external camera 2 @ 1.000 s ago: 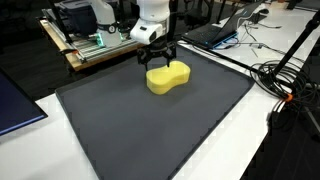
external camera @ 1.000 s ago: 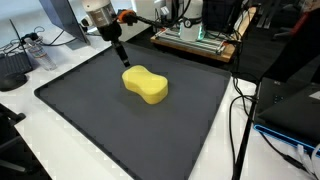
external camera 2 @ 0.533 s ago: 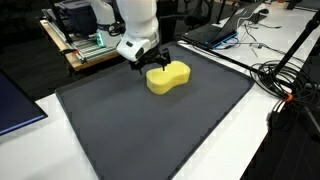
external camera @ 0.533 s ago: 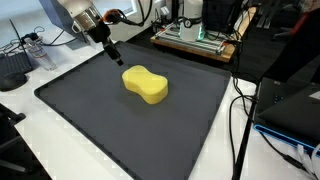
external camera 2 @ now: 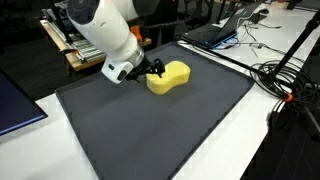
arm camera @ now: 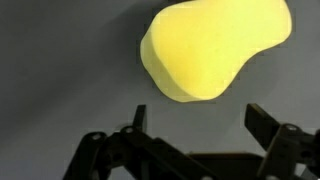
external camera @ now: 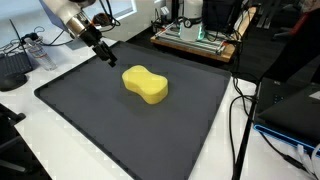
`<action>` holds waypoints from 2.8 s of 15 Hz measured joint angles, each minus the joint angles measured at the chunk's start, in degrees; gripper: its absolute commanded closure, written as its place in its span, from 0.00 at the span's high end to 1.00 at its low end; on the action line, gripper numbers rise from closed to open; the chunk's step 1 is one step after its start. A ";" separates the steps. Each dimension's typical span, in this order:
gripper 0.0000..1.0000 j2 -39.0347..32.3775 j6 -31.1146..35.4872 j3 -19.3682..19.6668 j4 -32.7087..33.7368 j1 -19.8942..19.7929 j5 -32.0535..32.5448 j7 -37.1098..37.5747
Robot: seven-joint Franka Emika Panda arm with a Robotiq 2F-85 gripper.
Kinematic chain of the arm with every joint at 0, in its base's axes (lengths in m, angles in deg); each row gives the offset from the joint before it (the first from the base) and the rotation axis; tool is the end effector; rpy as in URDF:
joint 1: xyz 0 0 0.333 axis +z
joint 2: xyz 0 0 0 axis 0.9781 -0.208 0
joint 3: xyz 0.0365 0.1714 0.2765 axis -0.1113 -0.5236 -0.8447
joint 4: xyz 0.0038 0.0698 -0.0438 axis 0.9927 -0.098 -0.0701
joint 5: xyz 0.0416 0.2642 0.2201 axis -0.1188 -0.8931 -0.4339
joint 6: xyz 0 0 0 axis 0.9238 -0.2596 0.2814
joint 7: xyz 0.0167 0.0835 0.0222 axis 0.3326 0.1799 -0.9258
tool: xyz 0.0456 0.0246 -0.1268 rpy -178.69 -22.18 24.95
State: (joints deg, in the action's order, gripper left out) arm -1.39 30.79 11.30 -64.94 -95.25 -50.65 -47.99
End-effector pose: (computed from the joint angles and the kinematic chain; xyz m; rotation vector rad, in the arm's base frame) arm 0.5761 -0.1672 0.2502 -2.5242 0.8808 0.4118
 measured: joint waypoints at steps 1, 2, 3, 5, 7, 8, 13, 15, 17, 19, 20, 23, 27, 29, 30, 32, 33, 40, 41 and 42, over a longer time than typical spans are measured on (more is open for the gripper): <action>1.00 -0.86 -0.53 -0.03 0.50 -0.93 -1.48 -1.32; 1.00 -1.65 -1.10 -0.08 0.92 -1.84 -2.92 -2.64; 1.00 -2.45 -1.70 -0.12 1.27 -2.76 -4.34 -3.96; 1.00 -3.78 -2.42 -0.16 1.45 -4.40 -7.11 -6.50; 1.00 -4.95 -2.87 -0.18 1.44 -5.77 -9.80 -9.24; 1.00 -5.45 -3.18 -0.18 1.39 -6.36 -10.93 -10.71; 1.00 -7.88 -6.04 -0.15 1.05 -9.60 -16.13 -19.73; 1.00 -8.72 -7.49 -0.11 0.80 -11.10 -17.69 -24.47; 1.00 -9.48 -8.78 -0.01 0.29 -12.46 -18.94 -28.89; 1.00 -9.89 -9.20 0.06 -0.78 -13.48 -19.52 -32.95; 1.00 -9.97 -9.20 0.13 -1.41 -13.87 -19.89 -34.87; 1.00 -9.94 -9.20 0.63 -3.83 -14.70 -21.47 -40.43; 1.00 -9.09 -9.17 1.98 -7.91 -14.86 -24.10 -46.80; 1.00 -8.39 -9.17 2.66 -10.17 -14.86 -25.73 -49.65; 1.00 -7.95 -9.16 3.01 -11.38 -14.86 -26.49 -50.82; 1.00 -6.85 -9.04 3.76 -13.92 -14.78 -28.07 -52.93; 1.00 -6.07 -8.77 4.16 -15.36 -14.64 -28.60 -53.74; 1.00 3.23 -3.91 7.44 -28.38 -10.28 -31.79 -55.61; 1.00 4.84 -2.83 7.74 -30.38 -9.47 -32.79 -55.48; 1.00 6.53 -1.52 8.00 -32.45 -8.59 -34.00 -55.35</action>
State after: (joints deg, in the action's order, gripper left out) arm 5.14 29.27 19.29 -97.39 -103.84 -84.64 -103.33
